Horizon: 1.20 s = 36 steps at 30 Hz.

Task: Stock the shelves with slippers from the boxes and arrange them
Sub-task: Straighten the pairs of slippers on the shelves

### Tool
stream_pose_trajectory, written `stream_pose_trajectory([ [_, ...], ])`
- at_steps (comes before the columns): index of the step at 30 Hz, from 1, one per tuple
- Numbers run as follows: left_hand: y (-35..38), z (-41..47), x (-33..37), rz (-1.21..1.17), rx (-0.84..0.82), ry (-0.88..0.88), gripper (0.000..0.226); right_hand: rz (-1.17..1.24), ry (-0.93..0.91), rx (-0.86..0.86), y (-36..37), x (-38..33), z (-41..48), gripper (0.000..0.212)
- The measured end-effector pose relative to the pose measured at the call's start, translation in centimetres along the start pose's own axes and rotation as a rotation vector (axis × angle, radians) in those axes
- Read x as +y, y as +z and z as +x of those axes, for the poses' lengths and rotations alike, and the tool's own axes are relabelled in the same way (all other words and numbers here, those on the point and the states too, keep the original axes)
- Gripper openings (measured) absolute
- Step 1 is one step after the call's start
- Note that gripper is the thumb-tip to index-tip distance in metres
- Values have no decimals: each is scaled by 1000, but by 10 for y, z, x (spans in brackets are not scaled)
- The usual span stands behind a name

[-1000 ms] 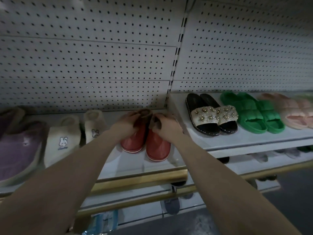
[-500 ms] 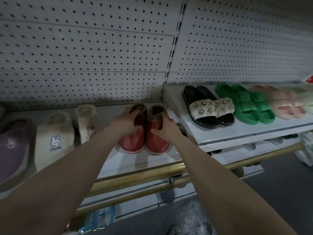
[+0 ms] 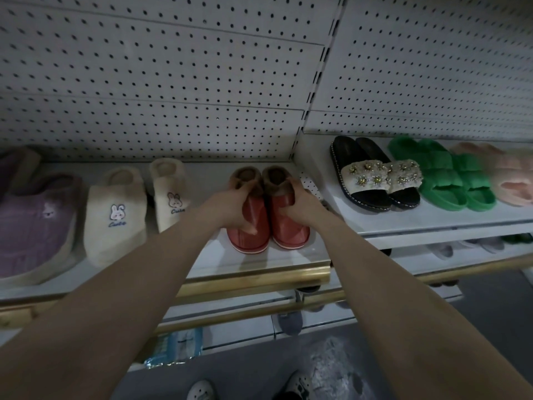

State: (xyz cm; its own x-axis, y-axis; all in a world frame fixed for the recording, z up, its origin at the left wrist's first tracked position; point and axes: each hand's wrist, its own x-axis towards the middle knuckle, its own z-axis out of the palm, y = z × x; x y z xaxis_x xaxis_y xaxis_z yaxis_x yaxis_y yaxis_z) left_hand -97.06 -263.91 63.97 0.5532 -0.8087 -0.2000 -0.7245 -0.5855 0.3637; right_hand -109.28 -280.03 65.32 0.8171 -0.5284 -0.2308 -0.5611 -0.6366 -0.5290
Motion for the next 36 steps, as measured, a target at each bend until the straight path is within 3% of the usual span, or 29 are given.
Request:
stream_pose_trajectory([
  [23,5,3,-2,-40,35,-13,122,-17,43,125,20,3,-2,88],
  [36,5,-1,5,-35,41,-31,123,-50,15,68,20,7,1,89],
])
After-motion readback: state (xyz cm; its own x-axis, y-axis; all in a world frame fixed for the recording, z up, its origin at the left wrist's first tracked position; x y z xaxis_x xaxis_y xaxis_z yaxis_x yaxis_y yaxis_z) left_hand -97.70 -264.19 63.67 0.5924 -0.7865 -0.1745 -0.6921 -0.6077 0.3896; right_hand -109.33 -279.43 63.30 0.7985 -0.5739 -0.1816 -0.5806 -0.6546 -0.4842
